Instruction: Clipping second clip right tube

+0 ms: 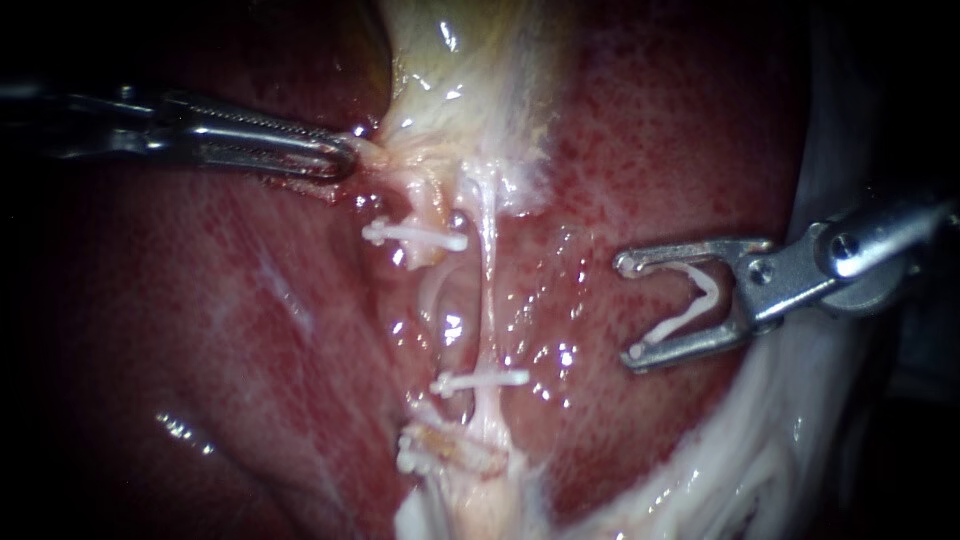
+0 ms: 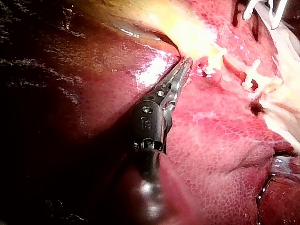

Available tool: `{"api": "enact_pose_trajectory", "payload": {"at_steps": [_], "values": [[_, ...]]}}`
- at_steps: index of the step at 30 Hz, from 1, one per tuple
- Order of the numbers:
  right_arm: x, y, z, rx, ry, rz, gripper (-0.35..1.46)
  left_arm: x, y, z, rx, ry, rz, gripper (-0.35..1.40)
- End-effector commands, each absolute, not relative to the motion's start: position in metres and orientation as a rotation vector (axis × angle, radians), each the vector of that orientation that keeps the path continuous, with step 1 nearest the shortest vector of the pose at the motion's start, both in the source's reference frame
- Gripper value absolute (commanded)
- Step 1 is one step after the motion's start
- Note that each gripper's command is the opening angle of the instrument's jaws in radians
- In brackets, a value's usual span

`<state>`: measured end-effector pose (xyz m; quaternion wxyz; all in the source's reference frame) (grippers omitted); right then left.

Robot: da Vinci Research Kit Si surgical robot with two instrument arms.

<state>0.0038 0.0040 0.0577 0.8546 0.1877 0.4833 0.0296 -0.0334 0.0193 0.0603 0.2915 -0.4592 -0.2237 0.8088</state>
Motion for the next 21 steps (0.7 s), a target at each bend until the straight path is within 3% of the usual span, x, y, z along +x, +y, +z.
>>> {"api": "enact_pose_trajectory", "payload": {"at_steps": [1, 13, 21], "values": [[0.0039, 0.0039, 0.0576, 0.395, 1.017, 0.062, 0.5, -0.0332, 0.0195, 0.0597, -1.224, -0.599, 2.154, -0.35], [0.0051, 0.0037, 0.057, 0.418, 1.048, 0.057, 0.5, -0.0296, 0.0225, 0.051, -1.298, -0.553, 2.107, -0.35], [0.0102, 0.0035, 0.0572, 0.601, 1.031, 0.263, 0.5, -0.0295, 0.0223, 0.0511, -1.303, -0.544, 2.11, -0.35]]}}
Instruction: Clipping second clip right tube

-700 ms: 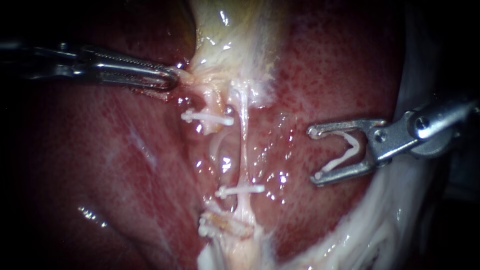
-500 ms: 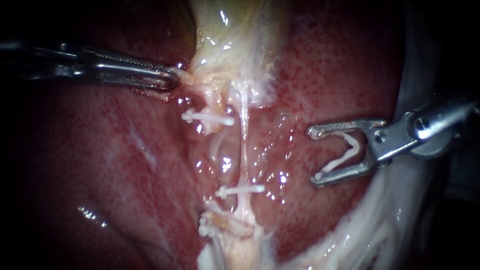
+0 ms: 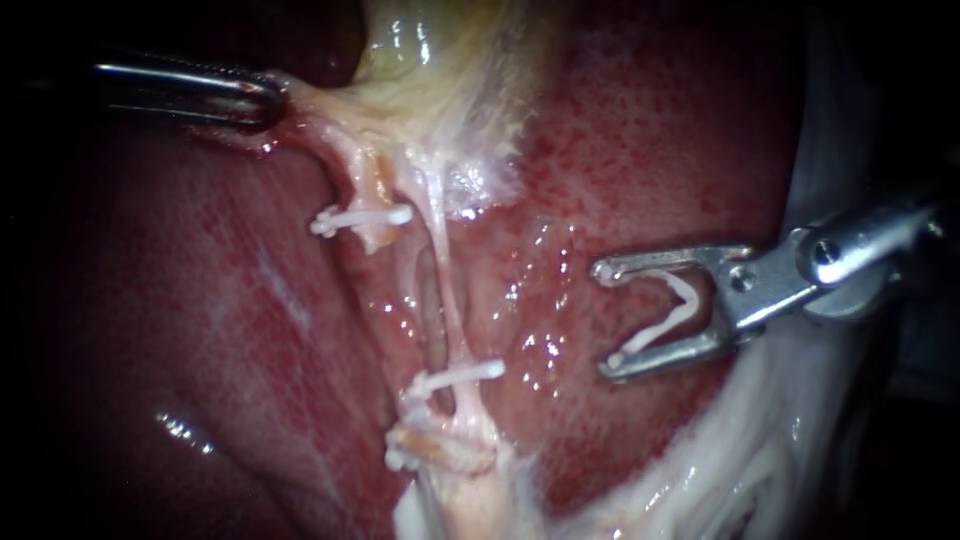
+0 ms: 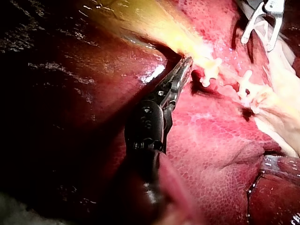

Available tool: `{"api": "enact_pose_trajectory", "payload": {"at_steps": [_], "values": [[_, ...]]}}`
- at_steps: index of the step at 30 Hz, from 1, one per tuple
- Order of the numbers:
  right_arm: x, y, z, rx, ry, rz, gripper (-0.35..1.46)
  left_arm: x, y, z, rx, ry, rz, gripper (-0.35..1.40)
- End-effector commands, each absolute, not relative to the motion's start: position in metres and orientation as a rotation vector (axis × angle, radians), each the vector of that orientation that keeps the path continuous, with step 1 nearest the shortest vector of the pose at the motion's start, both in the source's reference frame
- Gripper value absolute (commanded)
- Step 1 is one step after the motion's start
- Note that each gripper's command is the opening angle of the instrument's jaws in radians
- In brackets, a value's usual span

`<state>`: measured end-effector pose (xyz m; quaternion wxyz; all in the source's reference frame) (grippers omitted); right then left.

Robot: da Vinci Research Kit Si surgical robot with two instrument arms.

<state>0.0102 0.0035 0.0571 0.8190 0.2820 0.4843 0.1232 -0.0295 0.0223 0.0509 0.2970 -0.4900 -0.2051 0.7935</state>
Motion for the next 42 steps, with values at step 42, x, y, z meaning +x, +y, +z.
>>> {"api": "enact_pose_trajectory", "payload": {"at_steps": [42], "values": [[0.0199, 0.0019, 0.0633, 1.169, 1.279, 0.516, 0.37, -0.0297, 0.0223, 0.0514, -1.303, -0.541, 2.11, -0.35]]}}
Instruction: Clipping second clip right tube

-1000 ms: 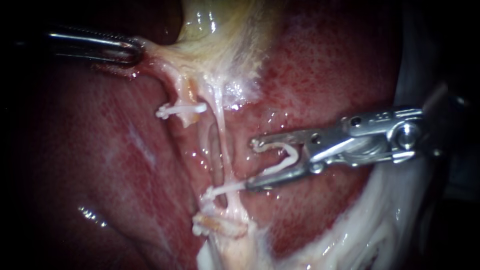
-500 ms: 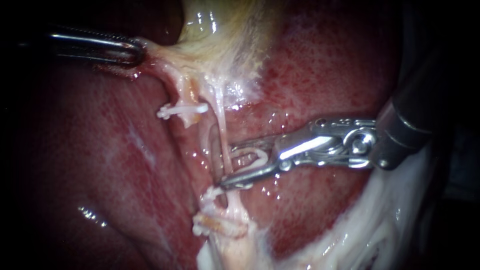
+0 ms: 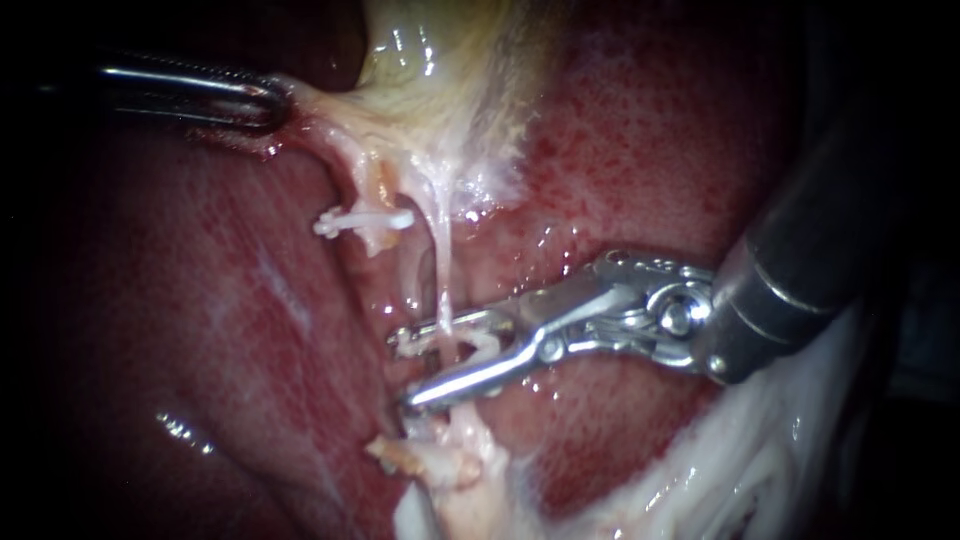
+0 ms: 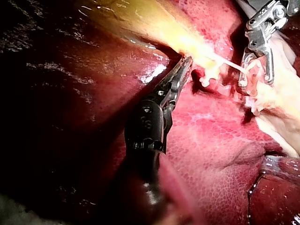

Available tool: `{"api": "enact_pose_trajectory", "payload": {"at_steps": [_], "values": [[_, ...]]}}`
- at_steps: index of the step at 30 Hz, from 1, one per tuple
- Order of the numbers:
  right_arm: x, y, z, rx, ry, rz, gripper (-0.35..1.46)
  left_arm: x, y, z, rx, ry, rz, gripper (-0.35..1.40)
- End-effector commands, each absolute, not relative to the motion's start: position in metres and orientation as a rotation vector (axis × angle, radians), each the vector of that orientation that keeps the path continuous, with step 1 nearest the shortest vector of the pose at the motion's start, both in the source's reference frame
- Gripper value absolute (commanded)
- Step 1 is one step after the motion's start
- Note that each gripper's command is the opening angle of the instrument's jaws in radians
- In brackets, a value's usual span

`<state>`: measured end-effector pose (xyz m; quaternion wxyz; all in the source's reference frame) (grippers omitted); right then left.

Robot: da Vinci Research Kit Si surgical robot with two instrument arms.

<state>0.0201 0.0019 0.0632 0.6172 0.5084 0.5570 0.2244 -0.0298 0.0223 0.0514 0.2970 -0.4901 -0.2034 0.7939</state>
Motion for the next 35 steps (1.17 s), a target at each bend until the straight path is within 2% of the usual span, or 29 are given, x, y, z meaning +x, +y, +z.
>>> {"api": "enact_pose_trajectory", "payload": {"at_steps": [1, 9, 14, 35], "values": [[0.0198, 0.002, 0.0633, 1.172, 1.279, 0.513, 0.34, -0.0297, 0.0223, 0.0514, -1.303, -0.541, 2.11, -0.35], [0.019, 0.0019, 0.0633, 1.176, 1.279, 0.508, -0.16, -0.0298, 0.0224, 0.0514, -1.302, -0.541, 2.11, -0.35], [0.0188, 0.0021, 0.0631, 1.179, 1.279, 0.506, -0.35, -0.0298, 0.0224, 0.0515, -1.302, -0.541, 2.11, -0.35], [0.0183, 0.0025, 0.0633, 1.184, 1.279, 0.502, -0.35, -0.0298, 0.0226, 0.0518, -1.302, -0.541, 2.11, -0.35]]}}
